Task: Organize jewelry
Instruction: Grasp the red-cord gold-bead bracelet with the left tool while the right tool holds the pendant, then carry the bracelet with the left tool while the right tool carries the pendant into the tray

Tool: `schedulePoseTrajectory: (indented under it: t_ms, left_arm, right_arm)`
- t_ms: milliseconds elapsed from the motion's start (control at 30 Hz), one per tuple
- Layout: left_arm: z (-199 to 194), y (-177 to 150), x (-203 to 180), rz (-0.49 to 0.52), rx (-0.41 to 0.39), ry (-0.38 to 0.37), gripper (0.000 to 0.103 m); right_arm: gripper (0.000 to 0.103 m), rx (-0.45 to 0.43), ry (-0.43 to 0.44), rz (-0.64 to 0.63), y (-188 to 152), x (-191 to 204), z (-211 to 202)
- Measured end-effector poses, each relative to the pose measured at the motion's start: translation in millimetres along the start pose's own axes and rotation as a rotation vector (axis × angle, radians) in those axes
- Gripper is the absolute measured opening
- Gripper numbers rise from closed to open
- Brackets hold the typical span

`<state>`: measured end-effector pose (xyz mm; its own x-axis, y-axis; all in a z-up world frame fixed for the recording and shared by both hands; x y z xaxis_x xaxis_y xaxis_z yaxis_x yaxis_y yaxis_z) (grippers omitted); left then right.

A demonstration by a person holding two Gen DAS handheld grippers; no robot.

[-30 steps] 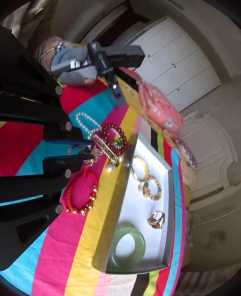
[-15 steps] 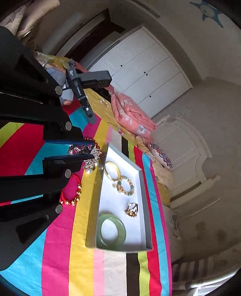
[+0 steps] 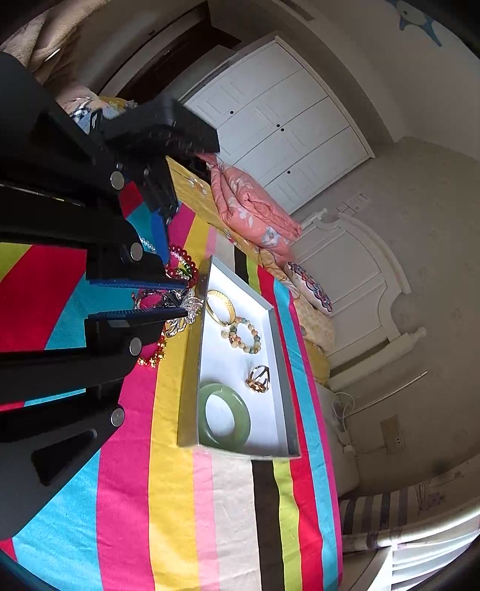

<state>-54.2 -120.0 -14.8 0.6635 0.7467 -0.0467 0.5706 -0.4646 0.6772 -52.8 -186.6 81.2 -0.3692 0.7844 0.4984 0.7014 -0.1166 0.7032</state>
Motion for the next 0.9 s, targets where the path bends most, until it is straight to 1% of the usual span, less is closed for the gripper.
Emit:
schedulePoseTrajectory:
  t_ms: [33, 100, 167, 233, 300, 367, 433, 467, 567, 733, 900]
  left_arm:
    - [4.8, -0.2, 1.1, -0.007, 0.012, -0.015, 0.042]
    - [13.7, 0.2, 1.8, -0.01, 0.033, -0.027, 0.035]
    - [20.5, 1.9, 2.6, -0.005, 0.044, -0.021, 0.035]
    - [25.4, 1.8, 2.8, -0.004, 0.058, -0.027, 0.024]
    - [30.1, 2.8, 3.2, 0.006, 0.07, -0.022, 0.016]
    - [30.4, 3.1, 2.5, 0.019, 0.07, -0.015, 0.002]
    - [30.2, 4.4, 3.8, 0.022, 0.062, 0.01, 0.001]
    - [28.4, 4.8, 4.1, 0.019, 0.05, 0.005, 0.001]
    - [17.2, 12.2, 5.7, 0.011, -0.001, 0.019, 0.001]
    - [-14.4, 32.4, 9.2, -0.019, -0.092, 0.002, 0.001]
    - [-39.3, 50.0, 7.3, -0.01, -0.145, 0.003, 0.001]
  right_arm:
    - [0.011, -0.005, -0.002, 0.002, 0.0, -1.6, -2.7]
    - [0.011, -0.013, -0.006, 0.005, 0.3, -4.7, -7.3]
    - [0.011, -0.022, -0.007, 0.013, 0.7, -8.6, -11.0]
    - [0.011, -0.027, -0.007, 0.019, 0.6, -10.2, -12.7]
    - [0.011, -0.029, -0.004, 0.022, -0.5, -11.6, -13.3]
    - [0.011, -0.03, 0.0, 0.024, -1.0, -11.4, -13.5]
    - [0.011, -0.029, 0.001, 0.022, -1.8, -11.0, -14.1]
    - [0.011, -0.03, 0.002, 0.022, -2.0, -10.8, -14.2]
    - [0.011, -0.034, 0.003, 0.021, -1.4, -9.8, -14.8]
    - [0.011, -0.046, 0.0, 0.011, 0.3, -5.5, -19.1]
    - [0.011, -0.054, 0.002, 0.001, 2.2, -0.8, -21.3]
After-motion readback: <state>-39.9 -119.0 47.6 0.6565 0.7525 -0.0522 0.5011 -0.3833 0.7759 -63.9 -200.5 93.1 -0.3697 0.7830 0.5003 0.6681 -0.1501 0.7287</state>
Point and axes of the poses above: each gripper's, at about its wrist camera, not at the fingertips, and z roughly the way its jaws point, x to its left, y to its top, the point moved 5 cm from there along z, roughly the way its jaws point, and after that the axes turned 5 degrees about -y, right-handed, at the moved point
